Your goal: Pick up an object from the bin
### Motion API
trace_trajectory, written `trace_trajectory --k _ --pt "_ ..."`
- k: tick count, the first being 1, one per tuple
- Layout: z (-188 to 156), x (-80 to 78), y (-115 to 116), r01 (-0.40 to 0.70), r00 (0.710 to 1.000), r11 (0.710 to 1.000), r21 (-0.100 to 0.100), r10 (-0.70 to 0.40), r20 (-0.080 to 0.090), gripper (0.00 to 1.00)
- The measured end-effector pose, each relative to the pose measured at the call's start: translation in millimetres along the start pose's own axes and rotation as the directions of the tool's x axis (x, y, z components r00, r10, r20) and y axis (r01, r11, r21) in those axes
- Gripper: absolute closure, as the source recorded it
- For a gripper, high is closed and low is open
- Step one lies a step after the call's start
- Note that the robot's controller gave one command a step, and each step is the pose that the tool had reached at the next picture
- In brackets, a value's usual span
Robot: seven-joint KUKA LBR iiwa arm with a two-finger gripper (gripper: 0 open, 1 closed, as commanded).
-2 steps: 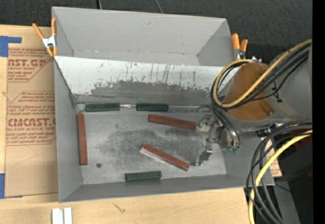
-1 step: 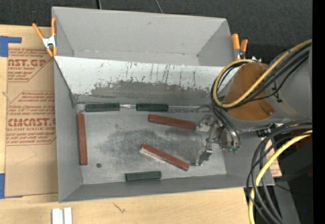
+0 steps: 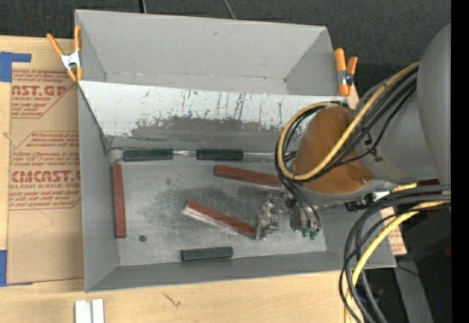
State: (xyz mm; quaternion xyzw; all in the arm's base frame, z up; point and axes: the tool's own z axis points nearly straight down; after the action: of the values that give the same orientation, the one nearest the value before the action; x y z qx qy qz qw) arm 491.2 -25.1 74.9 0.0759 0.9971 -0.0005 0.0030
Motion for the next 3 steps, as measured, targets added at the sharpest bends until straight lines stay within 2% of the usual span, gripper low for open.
trace_trajectory --k 1,2,3 --pt "3 1.7 1 0.0 1.0 1.0 0.0 0.0 -0.003 0.0" --pt "3 1.6 1 0.0 1.0 1.0 0.0 0.0 -0.002 0.0" --pt "0 17.5 49 -0.215 0.977 0.977 0.001 0.215 -0.002 1.0"
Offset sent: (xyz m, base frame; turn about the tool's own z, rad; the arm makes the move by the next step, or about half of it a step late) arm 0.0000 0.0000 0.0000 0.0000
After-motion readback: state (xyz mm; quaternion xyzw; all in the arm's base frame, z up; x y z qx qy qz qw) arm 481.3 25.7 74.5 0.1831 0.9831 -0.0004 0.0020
